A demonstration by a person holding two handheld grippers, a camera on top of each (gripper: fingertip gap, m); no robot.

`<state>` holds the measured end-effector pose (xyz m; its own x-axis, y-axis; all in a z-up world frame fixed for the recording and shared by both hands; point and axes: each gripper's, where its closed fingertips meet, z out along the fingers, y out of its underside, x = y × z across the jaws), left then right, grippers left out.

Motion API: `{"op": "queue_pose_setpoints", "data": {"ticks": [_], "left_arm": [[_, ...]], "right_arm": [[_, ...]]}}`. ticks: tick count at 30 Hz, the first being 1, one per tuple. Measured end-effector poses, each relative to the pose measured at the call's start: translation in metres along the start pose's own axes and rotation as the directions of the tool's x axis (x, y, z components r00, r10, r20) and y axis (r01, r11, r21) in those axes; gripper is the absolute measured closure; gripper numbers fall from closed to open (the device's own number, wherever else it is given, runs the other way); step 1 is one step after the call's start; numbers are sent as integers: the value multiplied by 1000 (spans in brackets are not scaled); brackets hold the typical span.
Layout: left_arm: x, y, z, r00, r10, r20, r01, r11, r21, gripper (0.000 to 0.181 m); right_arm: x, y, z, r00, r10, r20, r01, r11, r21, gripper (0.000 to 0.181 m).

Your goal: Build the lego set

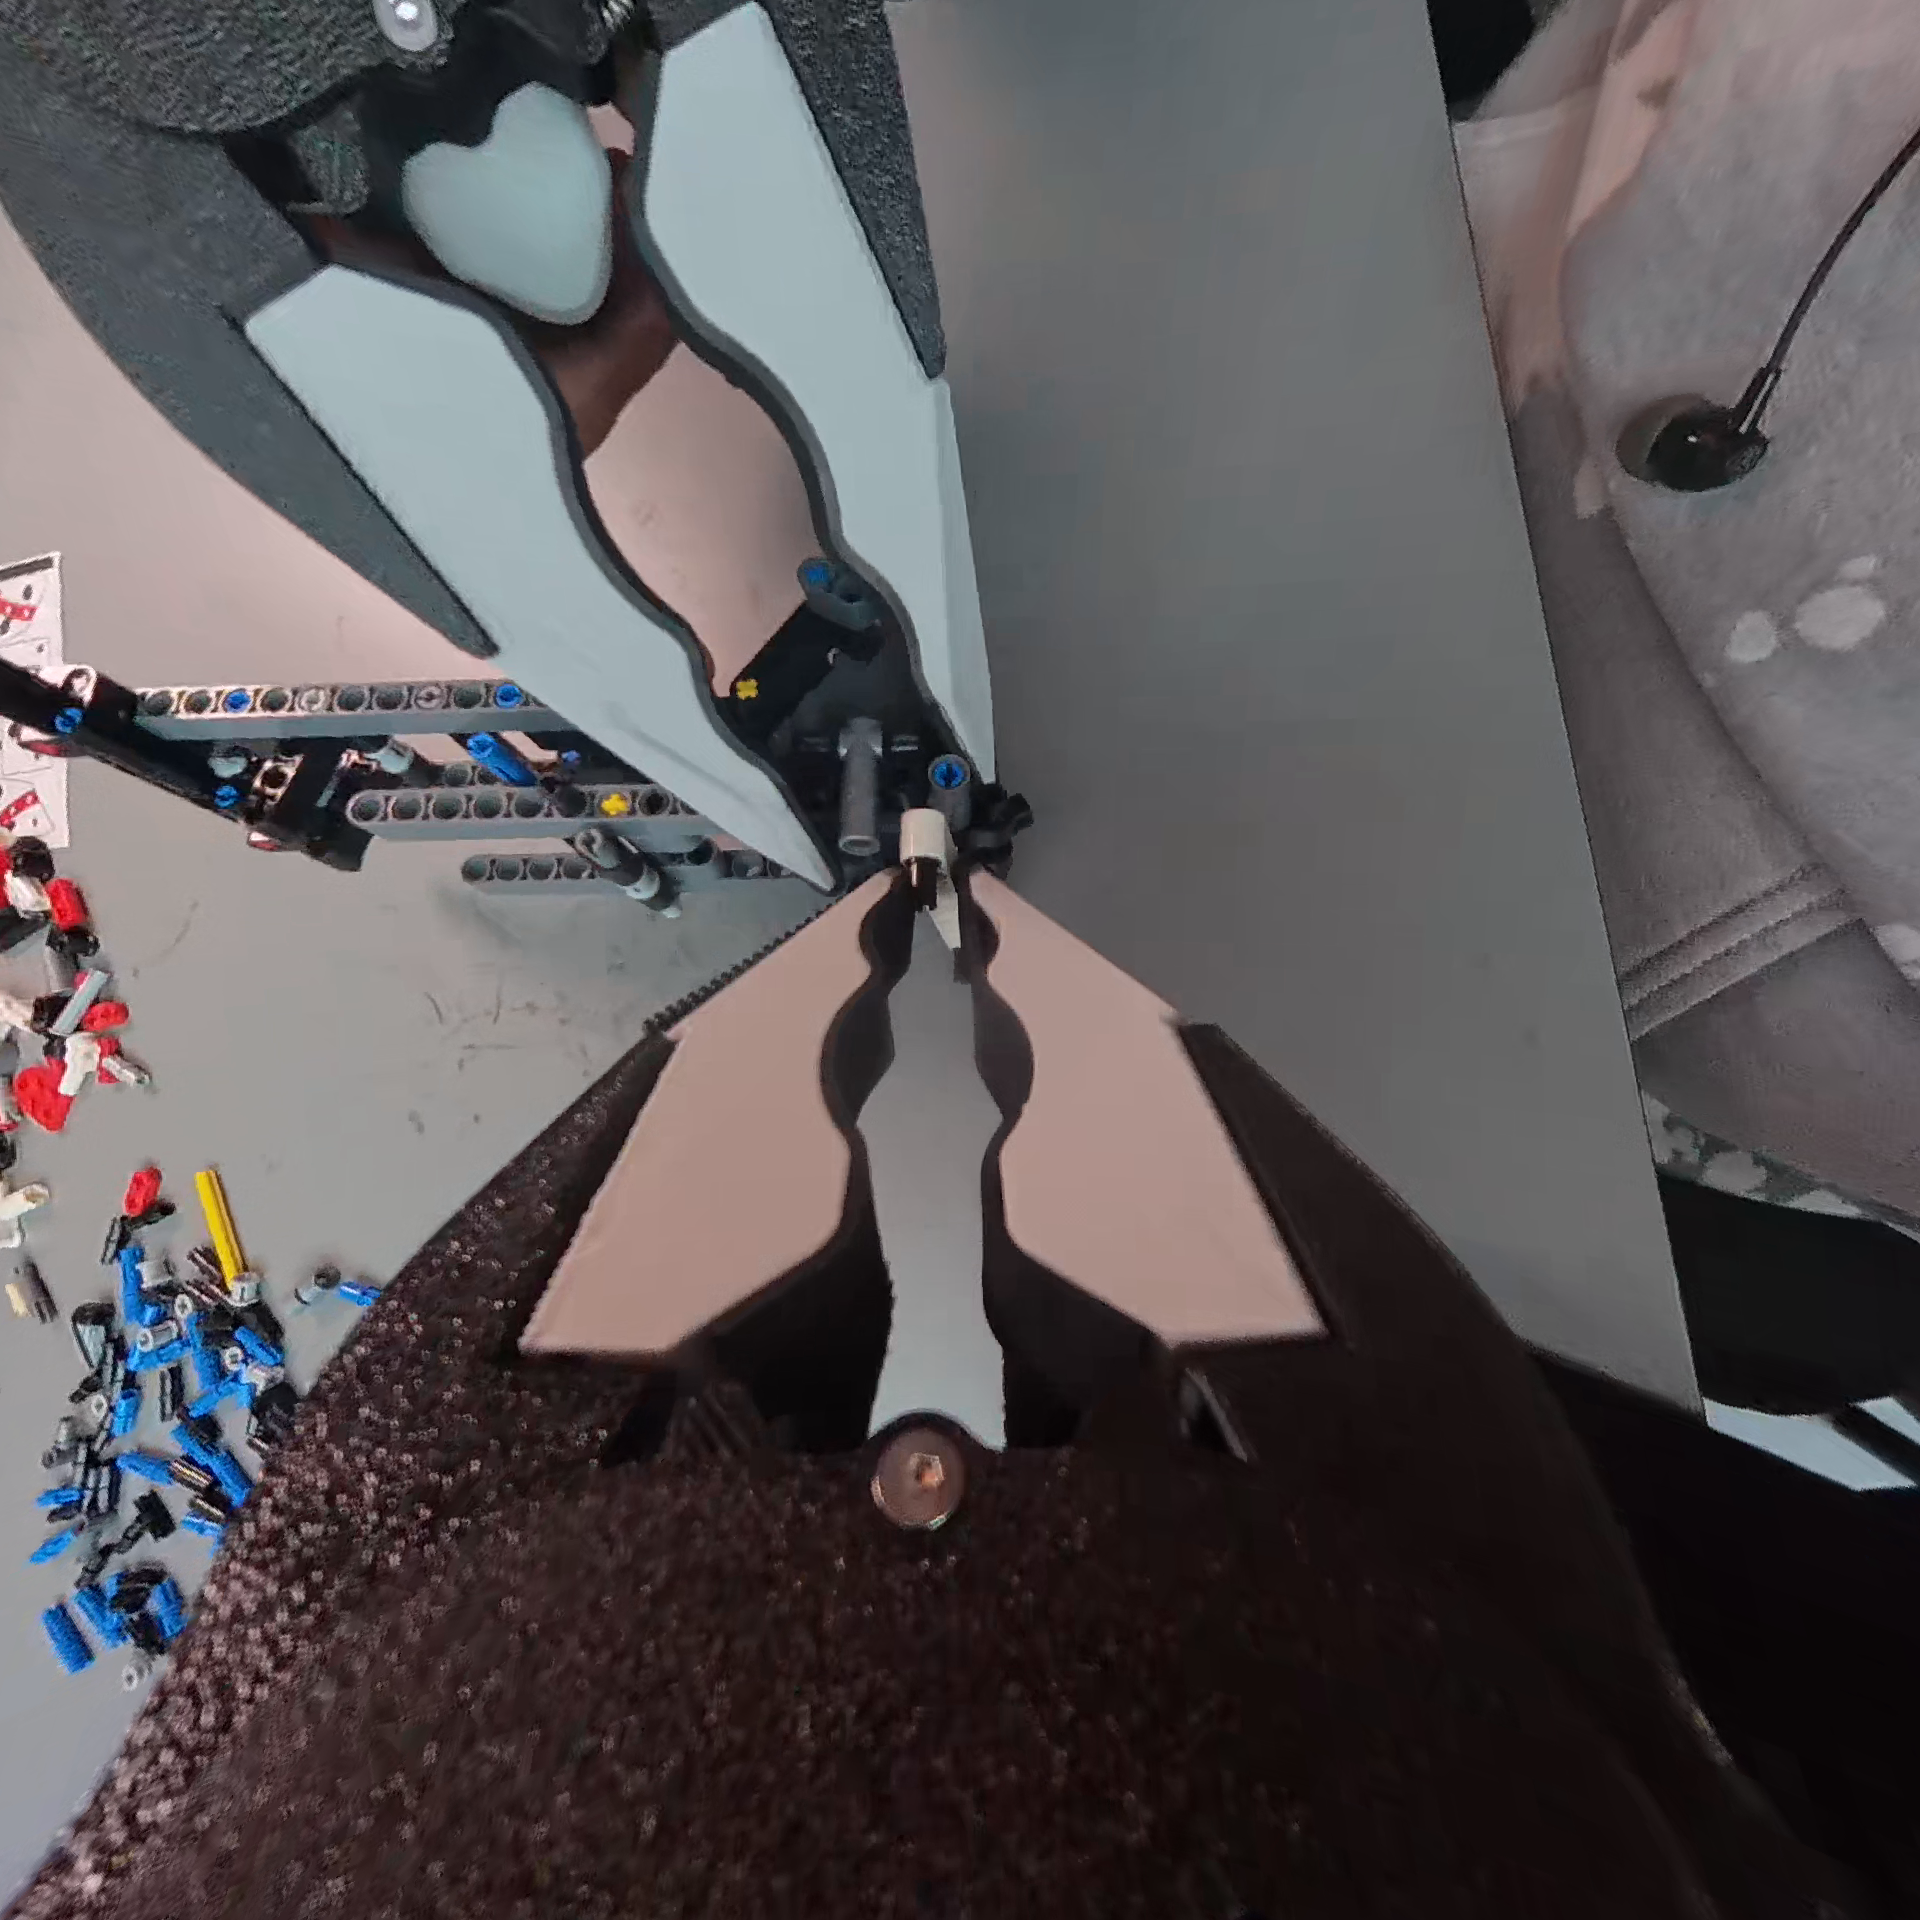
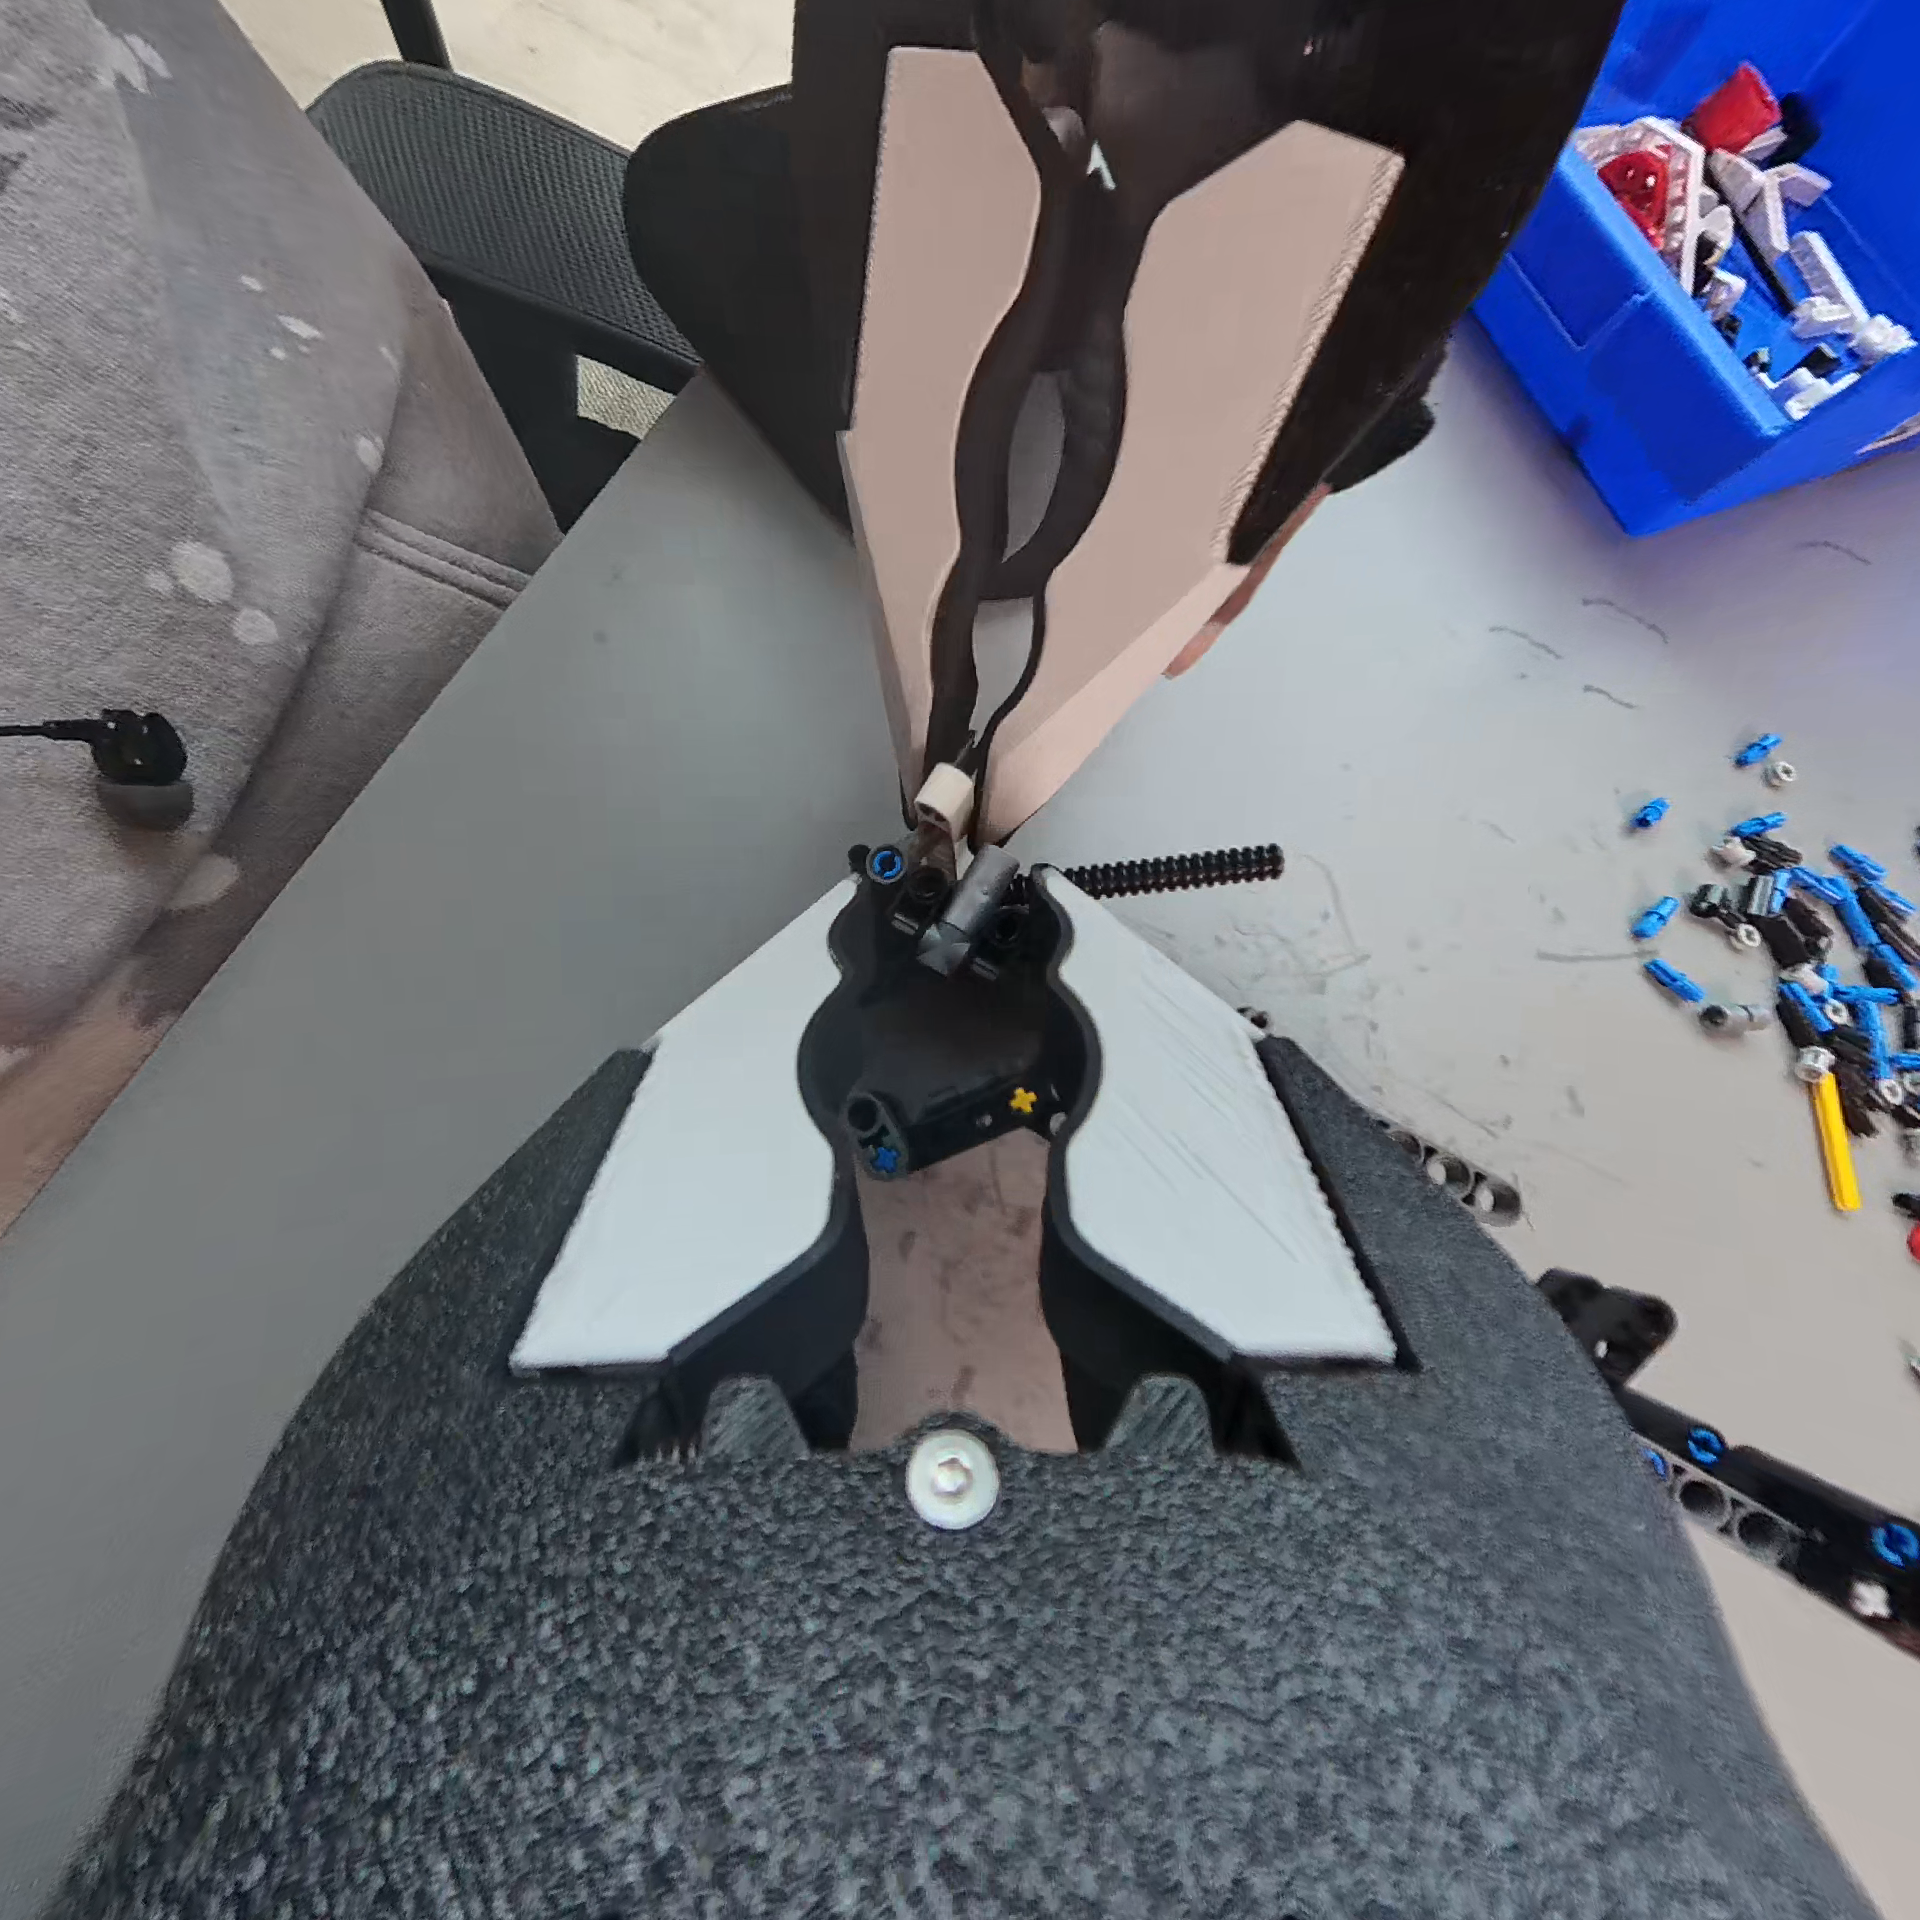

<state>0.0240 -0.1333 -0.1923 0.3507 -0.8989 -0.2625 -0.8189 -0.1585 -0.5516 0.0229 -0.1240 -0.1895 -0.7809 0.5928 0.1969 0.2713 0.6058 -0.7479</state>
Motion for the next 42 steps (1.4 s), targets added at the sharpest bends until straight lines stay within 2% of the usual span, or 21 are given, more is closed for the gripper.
{"op": "queue_pose_setpoints", "data": {"ticks": [4,11,15,20,25,27,38,42], "left_arm": [[5,-3,0,995,90,-53,-90,996,6,172],[17,-7,1,980,162,-119,-160,987,26,173],[17,-10,2,989,91,-118,-90,996,18,172],[12,-9,3,999,-2,-52,3,1000,12,172],[9,-15,3,999,-37,16,36,997,63,165],[8,-17,4,998,-51,29,49,996,77,168],[5,-20,4,966,-255,-29,257,961,105,172],[7,-20,4,978,-208,-19,209,974,86,172]], "right_arm": [[-6,-1,-1,999,19,41,-19,1000,14,153],[-13,-1,-3,997,25,79,-27,999,22,153],[-11,0,-3,998,18,54,-18,1000,-1,153],[-7,2,-5,999,41,-2,-41,999,-4,153],[-4,2,-4,997,61,-55,-61,998,10,153],[-3,2,-4,996,66,-58,-66,998,11,153],[-8,2,-7,999,34,-42,-32,998,46,153],[-10,1,-6,998,43,-37,-41,998,52,153]]}}
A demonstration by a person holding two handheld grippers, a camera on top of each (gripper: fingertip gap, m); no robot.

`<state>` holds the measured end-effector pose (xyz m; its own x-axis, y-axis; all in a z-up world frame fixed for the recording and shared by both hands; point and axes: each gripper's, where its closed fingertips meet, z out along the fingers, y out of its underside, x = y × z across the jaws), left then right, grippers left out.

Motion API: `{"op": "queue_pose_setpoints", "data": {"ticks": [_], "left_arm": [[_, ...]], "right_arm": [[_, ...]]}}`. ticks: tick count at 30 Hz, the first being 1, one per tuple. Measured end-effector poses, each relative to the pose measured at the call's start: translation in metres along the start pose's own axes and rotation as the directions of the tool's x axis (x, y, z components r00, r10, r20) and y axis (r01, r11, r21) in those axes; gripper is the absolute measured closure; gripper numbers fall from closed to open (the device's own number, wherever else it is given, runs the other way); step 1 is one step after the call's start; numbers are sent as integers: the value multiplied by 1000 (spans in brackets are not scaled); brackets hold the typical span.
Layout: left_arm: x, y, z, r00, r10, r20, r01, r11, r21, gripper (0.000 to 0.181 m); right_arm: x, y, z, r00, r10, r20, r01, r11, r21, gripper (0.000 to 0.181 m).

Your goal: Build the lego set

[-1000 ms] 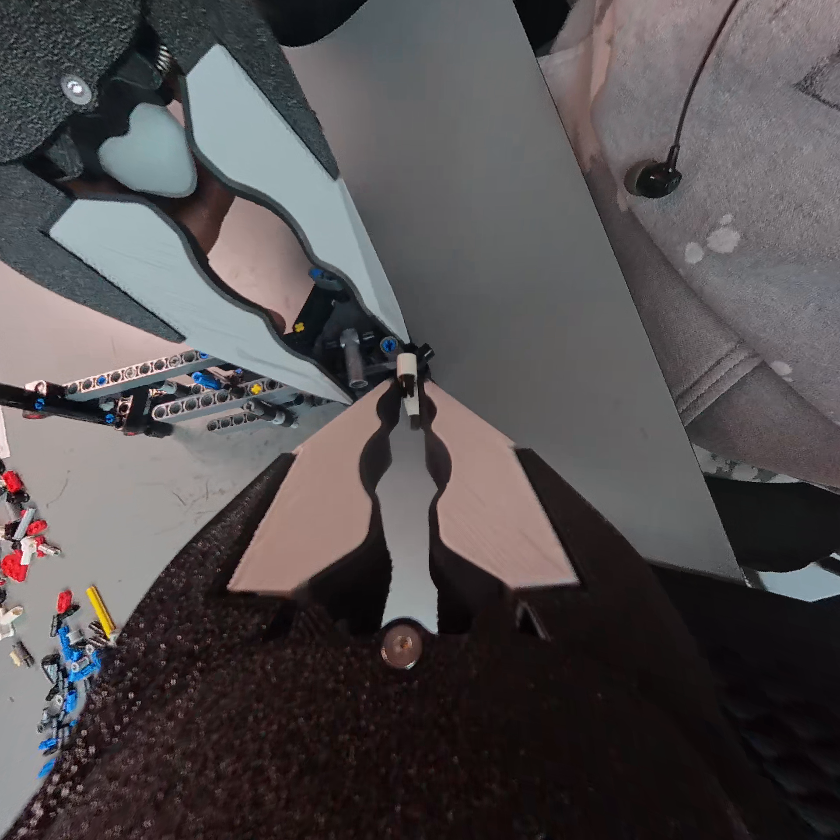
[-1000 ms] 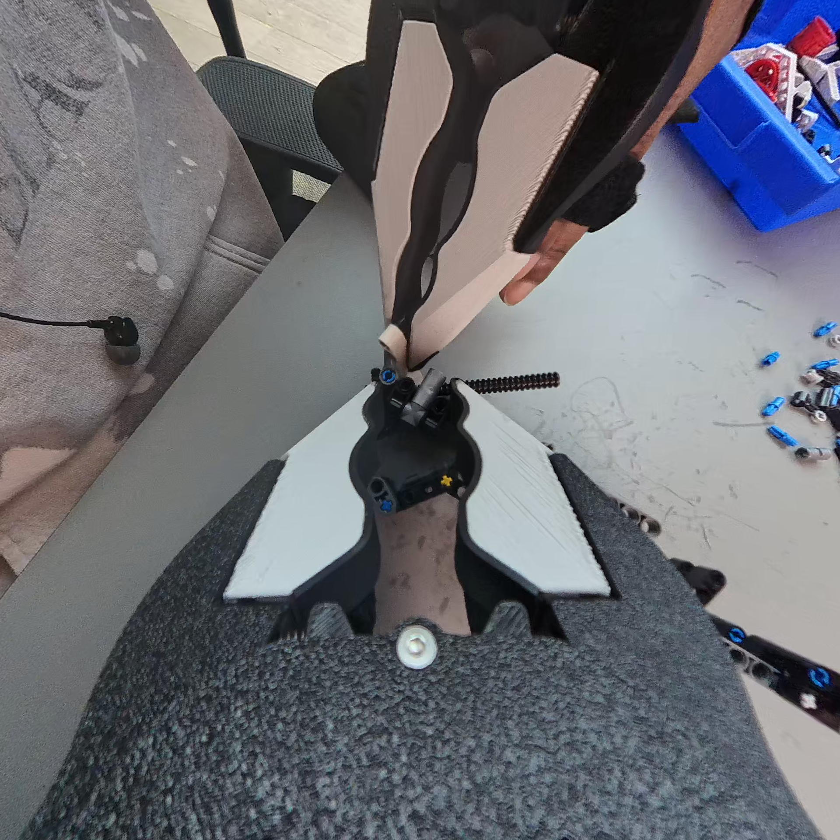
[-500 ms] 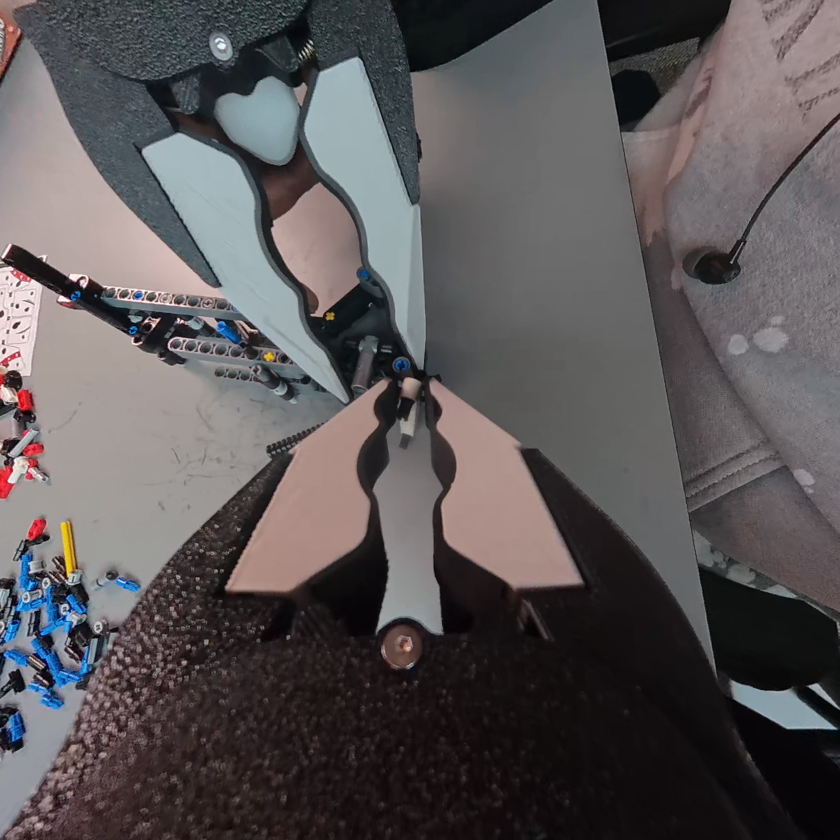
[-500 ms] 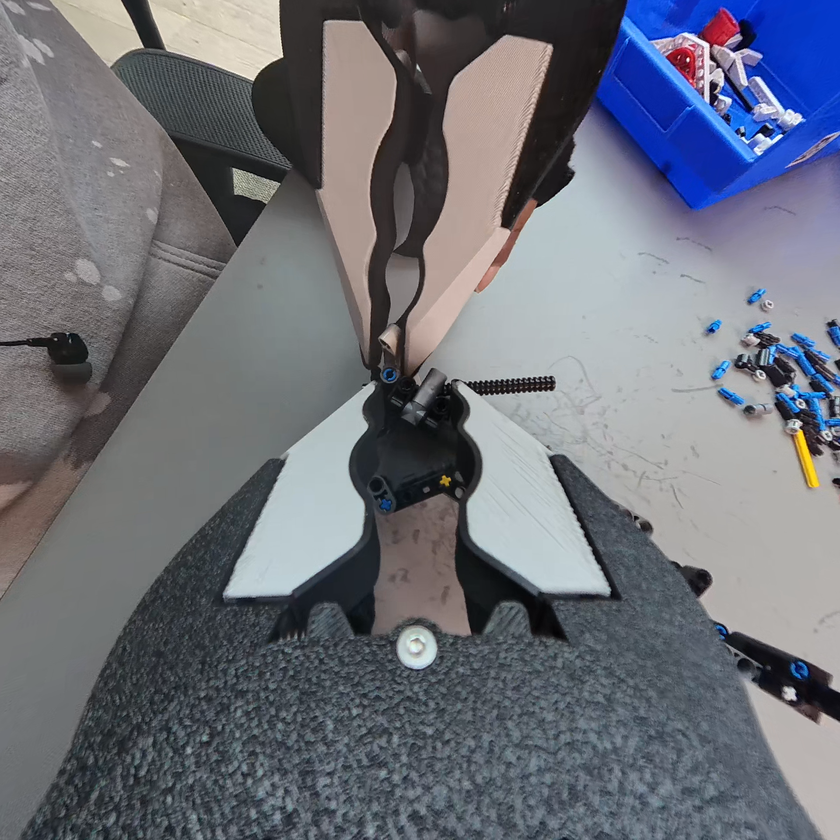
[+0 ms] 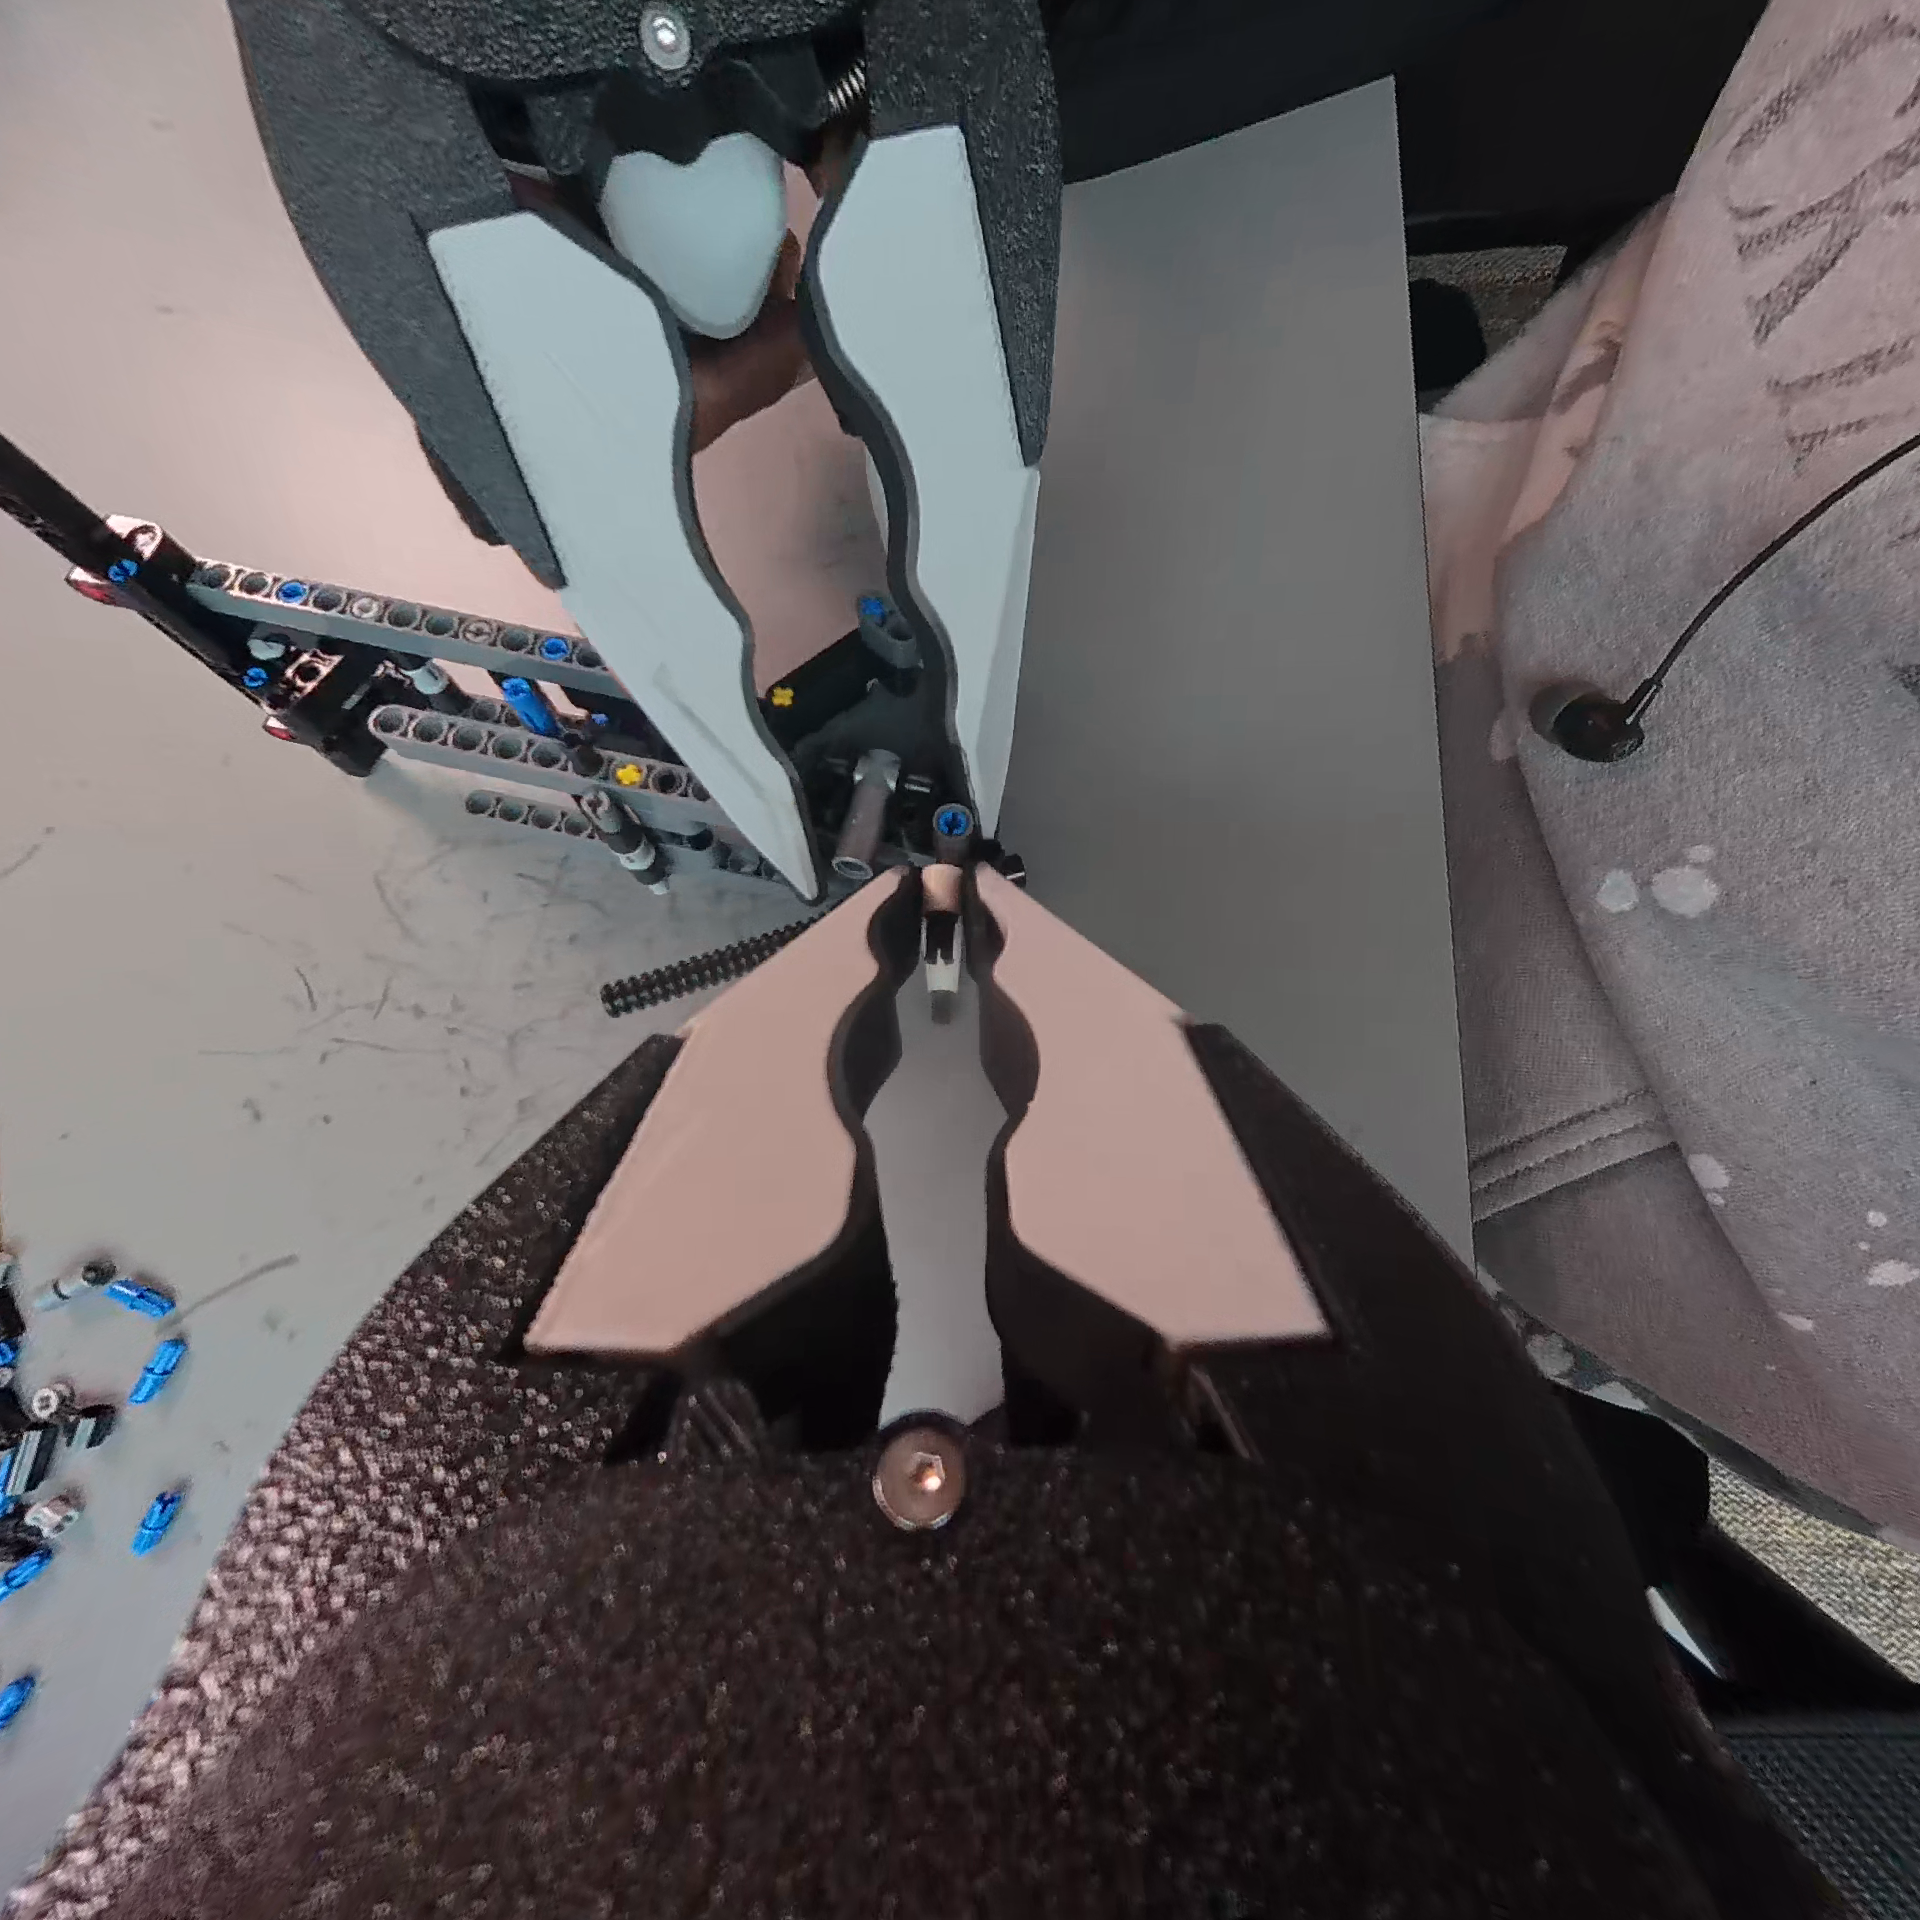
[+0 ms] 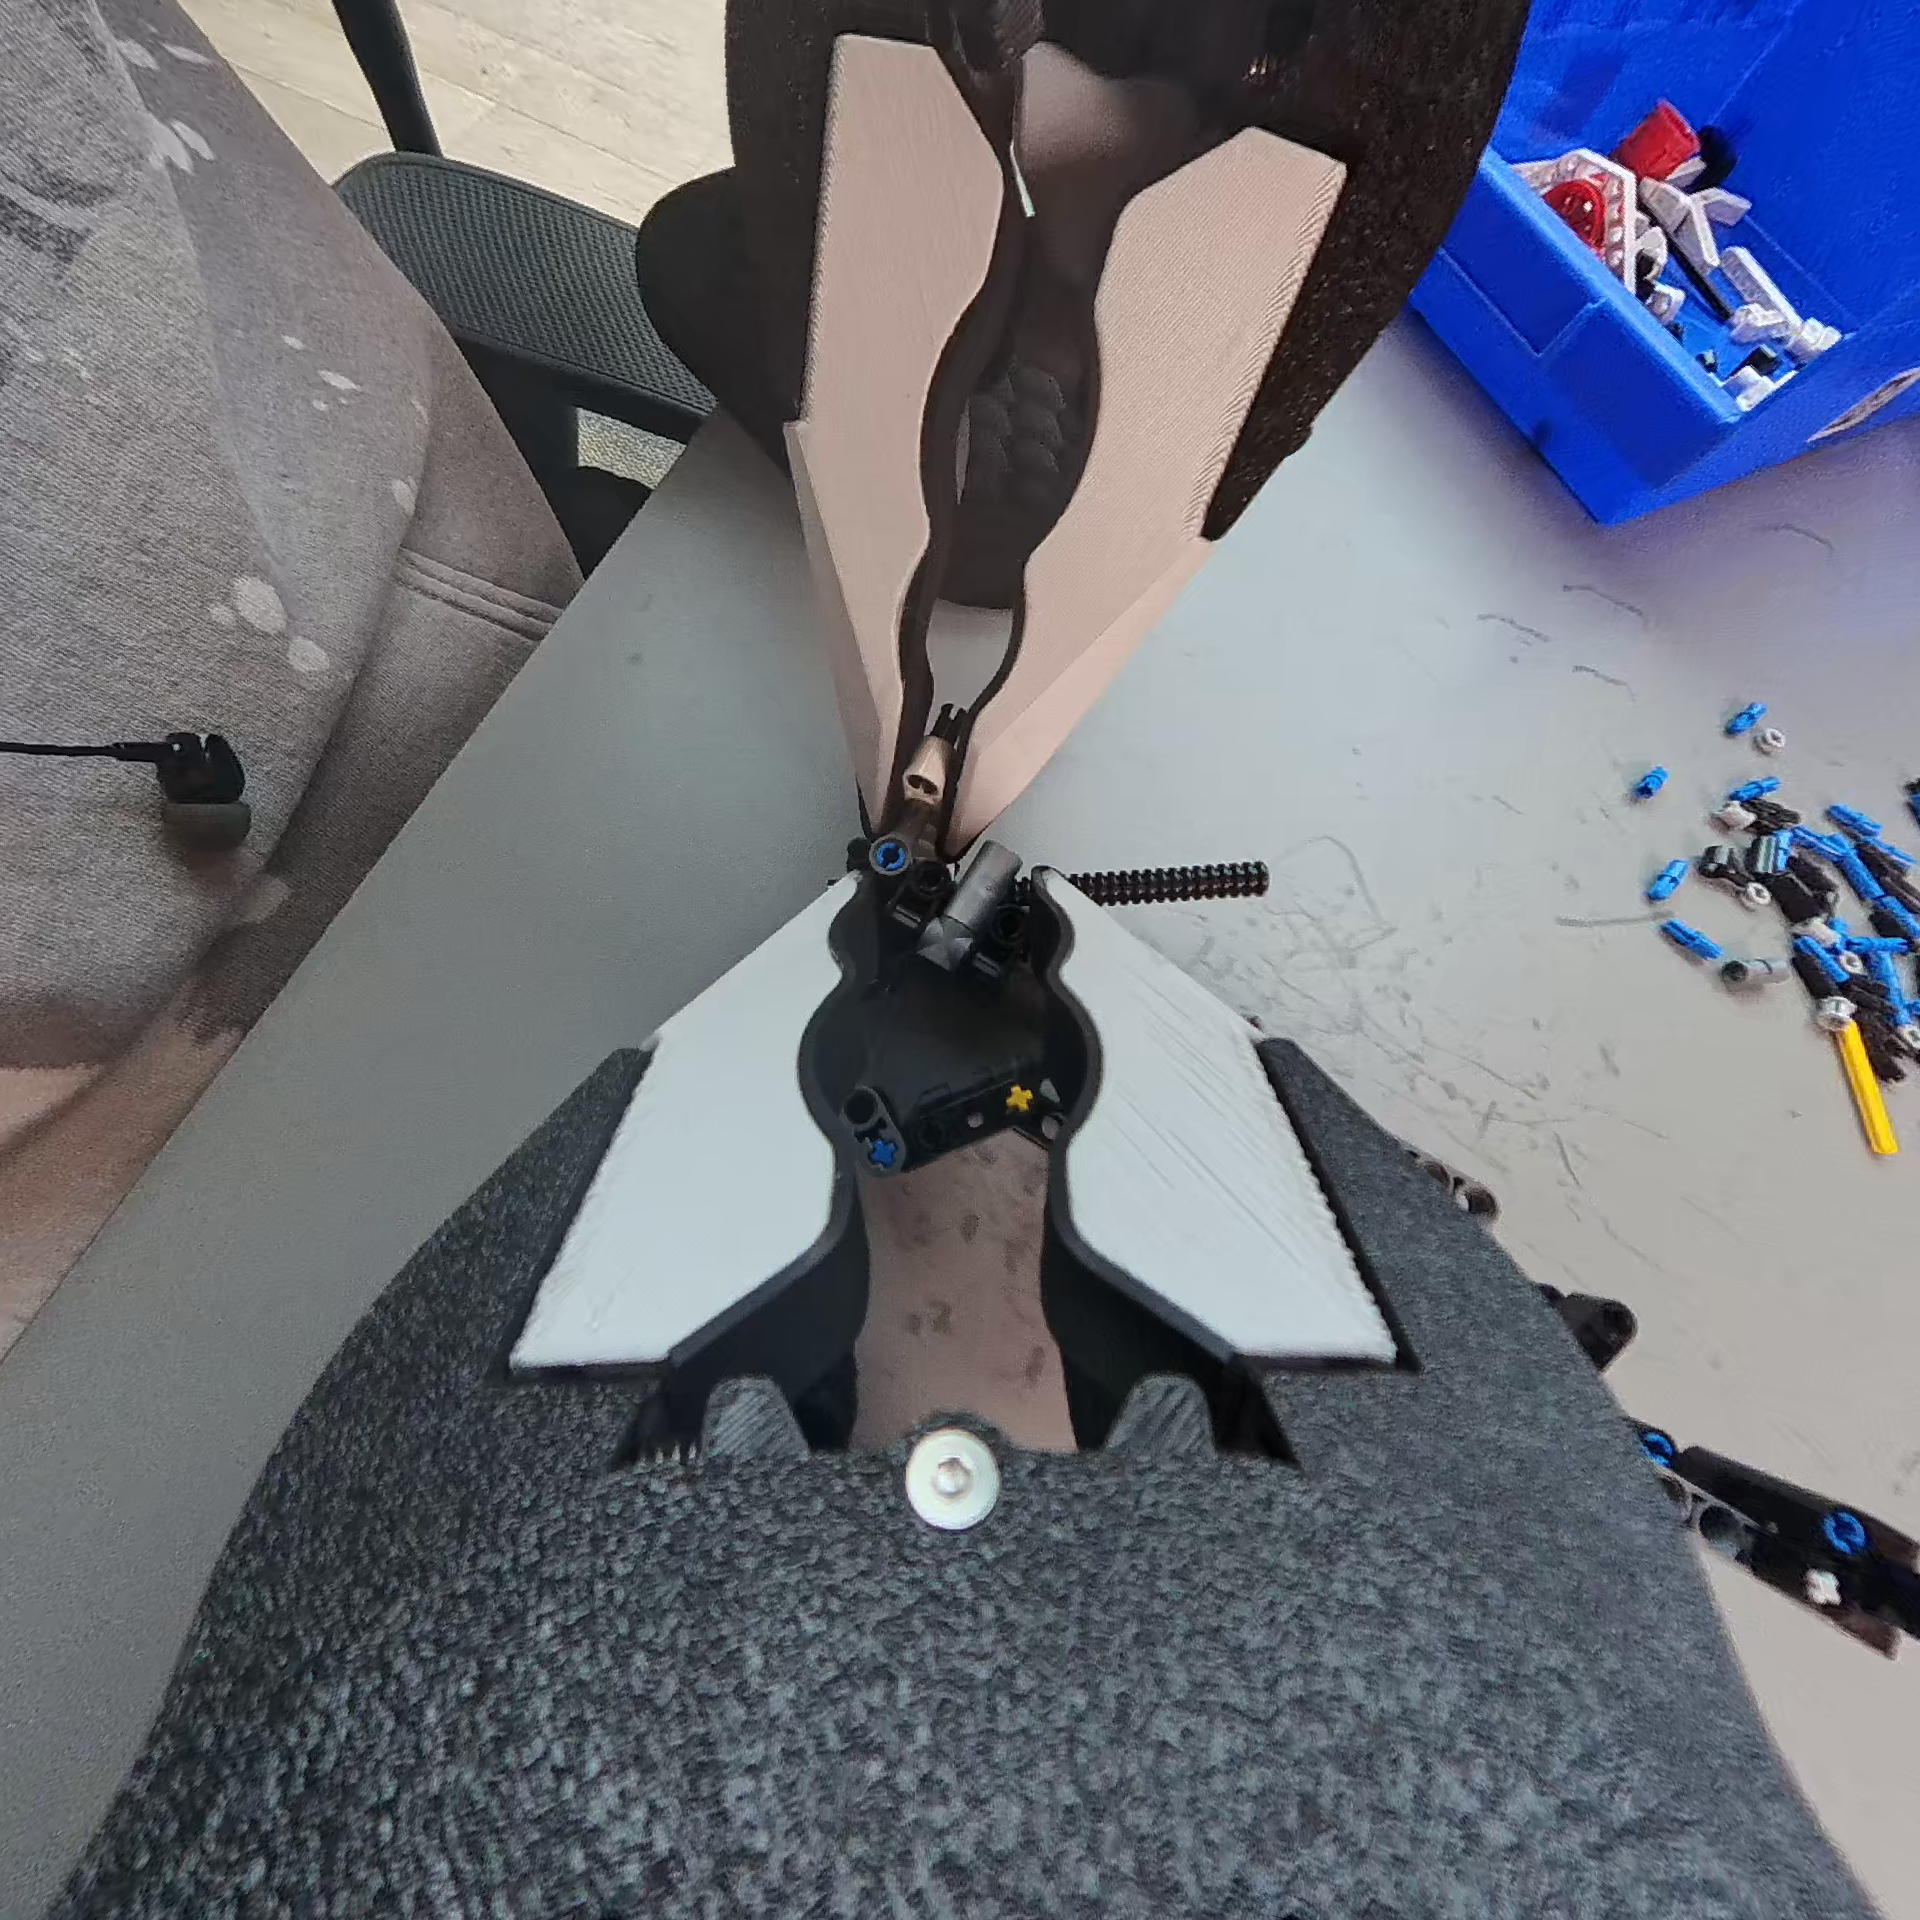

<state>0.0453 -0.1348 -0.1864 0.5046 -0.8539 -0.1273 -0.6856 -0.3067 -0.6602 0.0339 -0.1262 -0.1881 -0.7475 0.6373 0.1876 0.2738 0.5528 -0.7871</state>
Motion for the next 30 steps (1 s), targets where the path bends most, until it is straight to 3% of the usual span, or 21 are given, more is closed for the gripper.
{"op": "queue_pose_setpoints", "data": {"ticks": [5,7,11,18,30], "left_arm": [[1,2,0,998,59,6,-59,998,-23,171],[-2,7,-3,997,72,13,-72,997,-36,160],[-2,10,-7,999,54,-1,-54,998,-14,171],[0,8,-6,997,83,-6,-83,996,-9,173],[0,9,-5,990,139,-33,-142,983,-117,173]], "right_arm": [[1,0,0,1000,6,-5,-6,1000,-5,153],[1,0,1,1000,7,-10,-7,1000,-4,153],[2,0,1,1000,10,-14,-10,1000,1,153],[1,-1,2,1000,14,3,-14,1000,0,153],[-1,-2,4,1000,27,9,-27,999,-32,153]]}}
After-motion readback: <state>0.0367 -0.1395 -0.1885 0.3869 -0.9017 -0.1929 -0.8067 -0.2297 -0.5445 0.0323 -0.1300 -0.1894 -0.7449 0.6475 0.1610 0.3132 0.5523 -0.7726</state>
